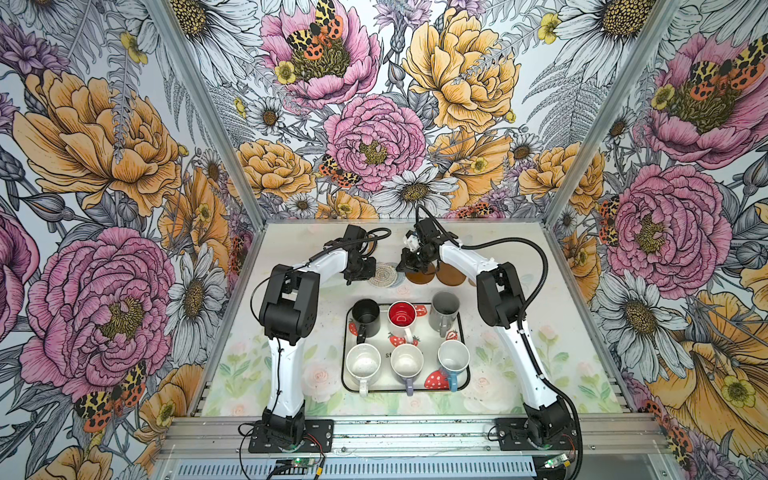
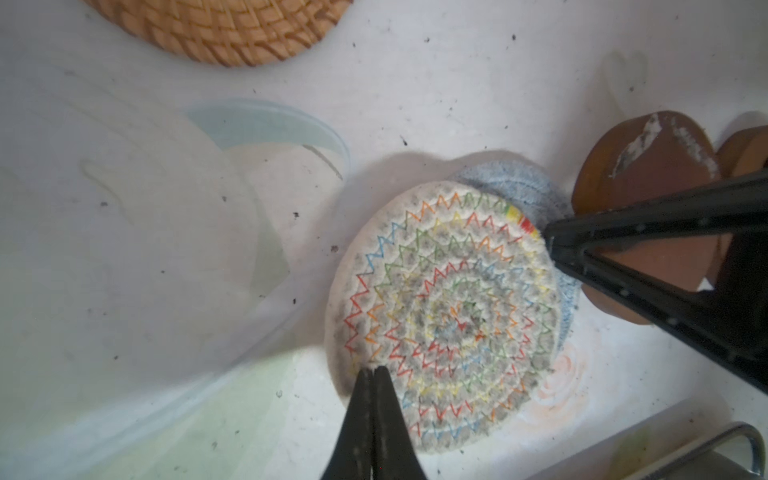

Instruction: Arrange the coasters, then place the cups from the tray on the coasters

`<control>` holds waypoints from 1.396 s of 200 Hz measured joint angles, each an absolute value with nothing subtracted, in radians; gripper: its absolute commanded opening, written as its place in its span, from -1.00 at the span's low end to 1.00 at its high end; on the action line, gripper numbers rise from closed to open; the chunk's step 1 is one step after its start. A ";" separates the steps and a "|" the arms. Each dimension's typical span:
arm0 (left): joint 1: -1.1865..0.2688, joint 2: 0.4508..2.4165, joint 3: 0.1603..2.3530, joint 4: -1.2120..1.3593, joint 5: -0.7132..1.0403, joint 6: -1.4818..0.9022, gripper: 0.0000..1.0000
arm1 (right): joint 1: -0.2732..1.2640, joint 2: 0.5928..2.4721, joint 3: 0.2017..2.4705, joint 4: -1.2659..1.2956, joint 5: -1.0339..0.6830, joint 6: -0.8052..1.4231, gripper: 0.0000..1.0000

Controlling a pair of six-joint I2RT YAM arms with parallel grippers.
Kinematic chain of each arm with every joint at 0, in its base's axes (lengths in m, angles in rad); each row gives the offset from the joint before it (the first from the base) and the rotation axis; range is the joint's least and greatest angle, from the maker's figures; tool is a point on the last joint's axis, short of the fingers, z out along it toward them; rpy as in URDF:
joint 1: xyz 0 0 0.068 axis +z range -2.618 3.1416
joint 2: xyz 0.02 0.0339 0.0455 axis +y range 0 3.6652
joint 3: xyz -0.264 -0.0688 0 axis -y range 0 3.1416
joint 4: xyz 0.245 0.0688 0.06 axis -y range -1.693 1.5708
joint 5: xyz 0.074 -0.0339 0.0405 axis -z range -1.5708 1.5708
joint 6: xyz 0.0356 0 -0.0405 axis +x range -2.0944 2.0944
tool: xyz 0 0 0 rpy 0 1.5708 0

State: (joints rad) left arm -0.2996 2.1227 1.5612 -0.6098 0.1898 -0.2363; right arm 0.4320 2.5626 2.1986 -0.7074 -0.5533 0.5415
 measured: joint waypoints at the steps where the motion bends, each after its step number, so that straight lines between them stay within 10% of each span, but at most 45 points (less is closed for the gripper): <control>1: -0.300 2.123 1.561 -0.609 0.190 -0.237 -1.00 | 0.432 2.563 2.199 -0.707 -0.553 0.542 -1.00; 279: -0.149 2.152 1.571 -0.571 0.126 -0.263 -1.00 | 0.432 2.584 2.243 -0.748 -0.546 0.538 -1.00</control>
